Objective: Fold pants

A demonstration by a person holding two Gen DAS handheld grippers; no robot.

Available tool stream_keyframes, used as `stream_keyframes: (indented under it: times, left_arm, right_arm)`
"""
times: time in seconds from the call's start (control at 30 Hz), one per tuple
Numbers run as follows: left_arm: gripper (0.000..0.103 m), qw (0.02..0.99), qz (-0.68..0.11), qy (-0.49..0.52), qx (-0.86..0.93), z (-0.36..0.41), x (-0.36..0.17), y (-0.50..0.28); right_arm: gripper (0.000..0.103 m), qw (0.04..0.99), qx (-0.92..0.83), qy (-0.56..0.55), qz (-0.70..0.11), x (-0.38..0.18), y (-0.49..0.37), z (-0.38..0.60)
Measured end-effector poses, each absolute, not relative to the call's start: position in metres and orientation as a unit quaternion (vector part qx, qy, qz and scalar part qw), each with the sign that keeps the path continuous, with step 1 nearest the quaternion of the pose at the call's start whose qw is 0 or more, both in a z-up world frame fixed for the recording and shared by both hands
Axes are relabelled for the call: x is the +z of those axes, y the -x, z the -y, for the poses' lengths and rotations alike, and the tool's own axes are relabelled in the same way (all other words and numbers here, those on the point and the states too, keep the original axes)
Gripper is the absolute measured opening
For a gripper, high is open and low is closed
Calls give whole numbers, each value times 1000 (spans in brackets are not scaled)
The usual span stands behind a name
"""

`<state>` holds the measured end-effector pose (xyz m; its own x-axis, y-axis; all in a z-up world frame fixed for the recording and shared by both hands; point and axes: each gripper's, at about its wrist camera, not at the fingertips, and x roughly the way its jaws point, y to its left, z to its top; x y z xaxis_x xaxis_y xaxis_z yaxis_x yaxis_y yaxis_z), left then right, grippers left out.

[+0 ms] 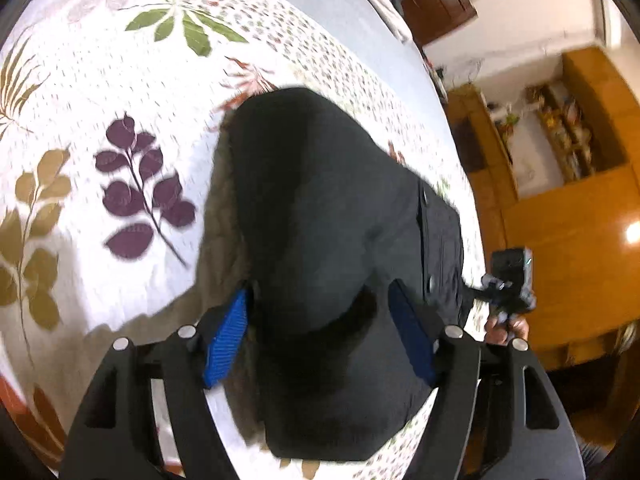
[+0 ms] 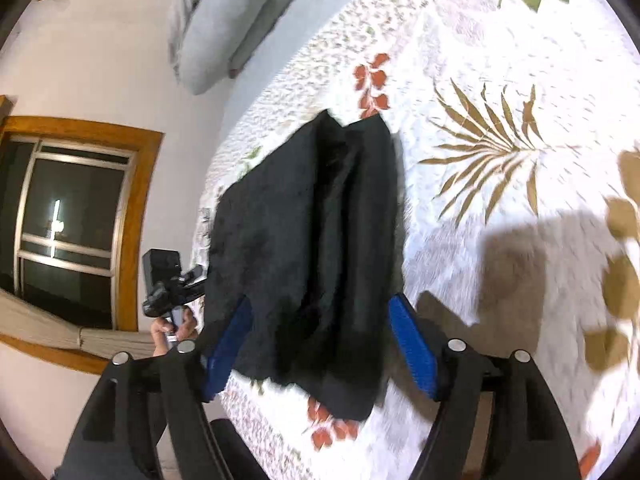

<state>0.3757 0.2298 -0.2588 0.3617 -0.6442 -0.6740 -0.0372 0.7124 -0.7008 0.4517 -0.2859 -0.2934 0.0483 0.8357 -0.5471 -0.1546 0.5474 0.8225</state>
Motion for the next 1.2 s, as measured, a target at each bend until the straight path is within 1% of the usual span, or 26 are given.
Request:
stream_keyframes:
  times: [0.07, 0.13, 0.2, 0.27, 0.37, 0.4, 0.43, 0.47, 0.5, 0.63, 0.77, 0.9, 1.07, 1.2]
  left_arm:
    - [70, 764, -539, 300, -188, -224, -259, -372]
    - [74, 764, -544, 301, -174, -225, -265, -372]
    - [79, 760, -549, 309, -158, -226, -269, -373]
    - [81, 758, -550, 315, -151, -229, -270, -373]
    - [80, 762, -545, 325, -131, -234, -259, -366]
    - [83, 764, -541, 327, -127, -236, -257, -358]
    - [85, 770, -531, 332, -125, -239, -247, -350]
    - [89, 777, -522, 330, -118, -240, -237, -342]
    - [90, 790, -510, 323, -107, -241, -222, -327]
    - [100, 828, -481, 279, -72, -226, -177, -269]
    - [100, 879, -441, 180, -14, -193, -131, -194]
    - [100, 903, -412, 116, 22, -155, -87, -130]
    - [100, 916, -389, 64, 76, -117, -42, -79]
    - [100, 919, -382, 55, 82, -93, -18, -53]
  right_arm:
    - [74, 668, 370, -269, -587, -293, -444, 284]
    - [74, 677, 349, -239, -602, -300, -439, 281]
    - [74, 678, 335, -234, -611, -306, -437, 281]
    - [75, 680, 328, -235, -612, -306, -436, 282]
    - [75, 690, 322, -243, -601, -290, -428, 287]
    - [75, 698, 317, -248, -592, -281, -423, 291]
    - [77, 706, 314, -255, -581, -272, -418, 293]
    - [83, 716, 309, -258, -570, -262, -409, 297]
    - [89, 738, 289, -250, -557, -249, -396, 302]
    - [99, 808, 231, -198, -505, -206, -327, 311]
    - [99, 830, 195, -169, -495, -180, -261, 296]
    - [99, 856, 144, -147, -474, -152, -195, 291]
    - [100, 883, 107, -112, -443, -117, -128, 281]
    - [100, 901, 112, -72, -412, -80, -91, 258]
